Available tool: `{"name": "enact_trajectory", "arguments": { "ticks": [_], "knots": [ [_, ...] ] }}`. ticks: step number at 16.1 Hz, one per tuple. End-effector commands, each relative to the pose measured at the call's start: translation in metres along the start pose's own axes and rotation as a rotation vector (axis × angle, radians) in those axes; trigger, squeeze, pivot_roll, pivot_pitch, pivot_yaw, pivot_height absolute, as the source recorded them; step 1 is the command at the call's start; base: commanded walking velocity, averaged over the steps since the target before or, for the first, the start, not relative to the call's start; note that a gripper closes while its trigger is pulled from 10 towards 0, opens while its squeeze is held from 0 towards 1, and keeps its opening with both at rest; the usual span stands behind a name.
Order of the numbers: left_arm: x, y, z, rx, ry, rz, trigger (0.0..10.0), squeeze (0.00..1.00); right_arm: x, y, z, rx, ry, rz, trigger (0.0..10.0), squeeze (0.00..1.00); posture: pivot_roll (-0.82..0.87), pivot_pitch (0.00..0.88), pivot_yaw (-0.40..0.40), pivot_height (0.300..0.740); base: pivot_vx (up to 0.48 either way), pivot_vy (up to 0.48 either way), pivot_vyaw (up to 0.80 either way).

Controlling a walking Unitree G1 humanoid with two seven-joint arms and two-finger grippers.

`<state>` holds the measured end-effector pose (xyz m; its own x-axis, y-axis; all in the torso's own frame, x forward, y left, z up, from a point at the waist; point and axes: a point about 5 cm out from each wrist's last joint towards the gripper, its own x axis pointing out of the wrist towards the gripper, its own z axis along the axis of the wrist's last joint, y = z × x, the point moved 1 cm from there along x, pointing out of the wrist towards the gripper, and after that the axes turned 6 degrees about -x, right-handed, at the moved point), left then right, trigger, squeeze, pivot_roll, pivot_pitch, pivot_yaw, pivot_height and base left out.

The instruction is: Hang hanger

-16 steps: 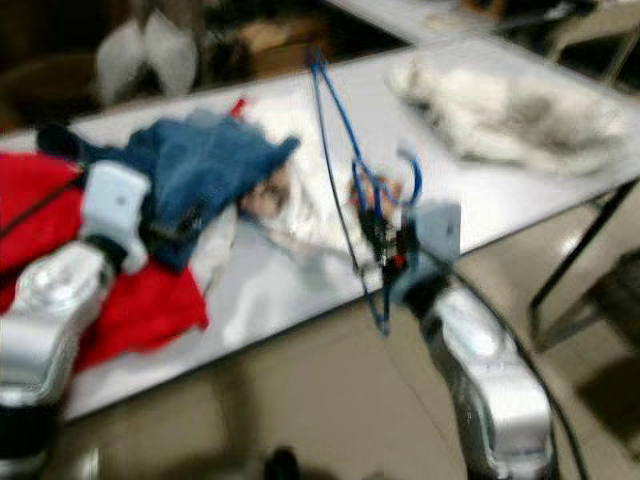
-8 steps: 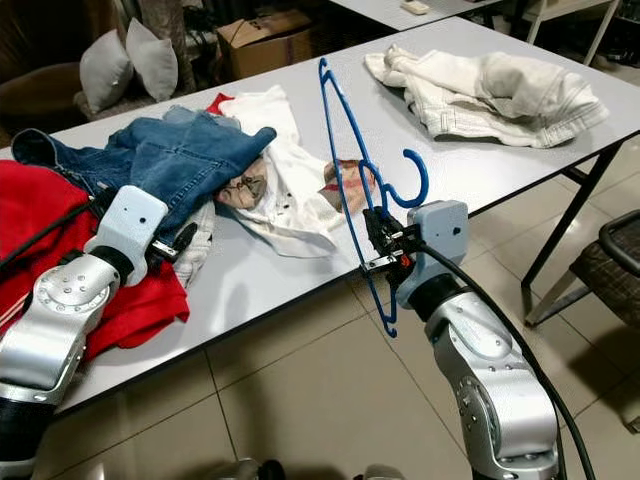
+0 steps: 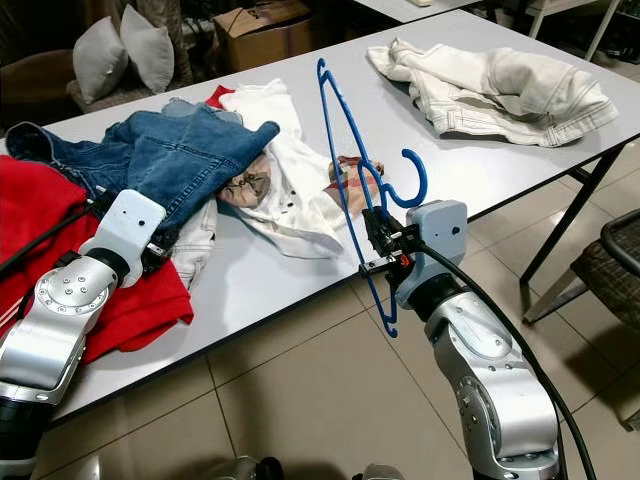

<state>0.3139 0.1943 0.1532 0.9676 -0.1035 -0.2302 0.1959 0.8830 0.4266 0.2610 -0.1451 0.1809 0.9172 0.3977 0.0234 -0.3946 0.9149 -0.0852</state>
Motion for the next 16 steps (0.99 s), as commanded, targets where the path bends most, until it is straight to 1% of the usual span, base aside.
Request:
{"name": "enact_trajectory", "arguments": {
  "ticks": [1,4,9,10,12,13,14,15,16],
  "knots": [
    [0.000,0.005,-0.003,-0.017,0.022,0.018,0.0,0.00,0.002,0.002,0.003,-0.004,-0.013,0.014,10.0,0.00,-0.13,0.064,0.088,0.740,0.000,0.000,0.00],
    [0.000,0.004,0.000,-0.055,0.005,-0.010,0.0,0.00,0.003,0.003,0.002,-0.005,-0.012,0.011,10.0,0.00,-0.13,0.072,0.085,0.740,0.000,0.000,0.00],
    [0.001,0.007,0.000,-0.057,0.008,-0.010,0.0,0.00,0.003,0.004,0.002,-0.003,-0.012,0.012,10.0,0.00,-0.12,0.069,0.094,0.740,0.000,0.000,0.00],
    [0.001,0.007,0.001,-0.088,0.001,-0.017,0.0,0.00,0.003,0.004,0.002,-0.003,-0.015,0.009,10.0,0.00,-0.12,0.069,0.094,0.740,0.000,0.000,0.00],
    [0.000,0.009,0.006,-0.176,-0.026,-0.018,0.0,0.00,0.003,0.003,0.000,0.006,-0.025,-0.015,10.0,0.00,-0.13,0.048,0.123,0.740,0.000,0.000,0.00],
    [0.000,0.010,0.007,-0.198,-0.033,-0.014,0.0,0.00,0.003,0.003,0.000,0.008,-0.027,-0.020,10.0,0.00,-0.13,0.048,0.123,0.740,0.000,0.000,0.00],
    [0.001,0.020,0.016,-0.229,-0.075,0.004,0.0,0.00,0.005,0.004,0.002,0.019,-0.034,-0.031,10.0,0.00,-0.12,0.053,0.110,0.740,0.000,0.000,0.00],
    [0.001,0.027,0.024,-0.242,-0.106,0.018,0.0,0.00,0.006,0.006,0.004,0.028,-0.040,-0.022,10.0,0.00,-0.12,0.053,0.110,0.740,0.000,0.000,0.00],
    [0.002,0.034,0.037,-0.255,-0.149,0.024,0.0,0.00,0.006,0.005,0.002,0.016,-0.040,-0.010,10.0,0.00,-0.11,0.040,0.120,0.740,0.000,0.000,0.00]
  ]
}}
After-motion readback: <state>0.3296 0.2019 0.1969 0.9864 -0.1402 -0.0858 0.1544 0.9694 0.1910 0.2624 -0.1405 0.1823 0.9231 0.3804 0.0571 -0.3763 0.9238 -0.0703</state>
